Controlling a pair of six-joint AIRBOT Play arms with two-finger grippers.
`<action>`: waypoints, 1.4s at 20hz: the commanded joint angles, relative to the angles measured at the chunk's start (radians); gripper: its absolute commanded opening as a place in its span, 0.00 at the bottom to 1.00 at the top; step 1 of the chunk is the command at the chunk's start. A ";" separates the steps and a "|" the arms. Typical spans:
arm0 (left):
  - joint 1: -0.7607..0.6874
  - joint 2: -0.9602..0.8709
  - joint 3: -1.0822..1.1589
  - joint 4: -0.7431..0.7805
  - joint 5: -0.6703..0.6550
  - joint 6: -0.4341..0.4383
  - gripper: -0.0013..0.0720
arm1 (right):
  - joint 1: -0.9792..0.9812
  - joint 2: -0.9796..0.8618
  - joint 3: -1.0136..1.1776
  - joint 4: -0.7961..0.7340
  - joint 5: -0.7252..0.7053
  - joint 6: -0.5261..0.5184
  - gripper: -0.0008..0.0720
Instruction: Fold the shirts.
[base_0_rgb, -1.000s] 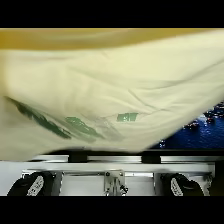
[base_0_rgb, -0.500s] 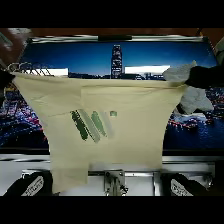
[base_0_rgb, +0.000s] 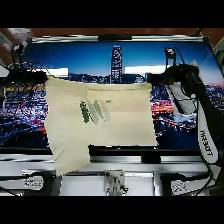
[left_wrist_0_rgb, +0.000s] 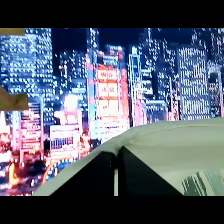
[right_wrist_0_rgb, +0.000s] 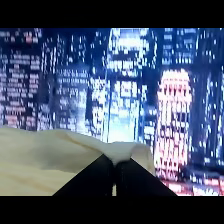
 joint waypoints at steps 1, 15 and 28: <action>-0.004 -0.108 0.024 -0.045 0.159 0.001 0.06 | 0.024 -0.061 -0.004 -0.003 0.252 0.045 0.11; 0.055 -0.099 0.067 0.037 -0.561 0.014 0.06 | 0.029 0.007 -0.005 -0.077 -0.373 0.132 0.11; 0.058 -0.101 -0.127 0.169 -0.620 -0.105 0.06 | 0.029 -0.087 -0.005 -0.052 -0.539 0.158 0.11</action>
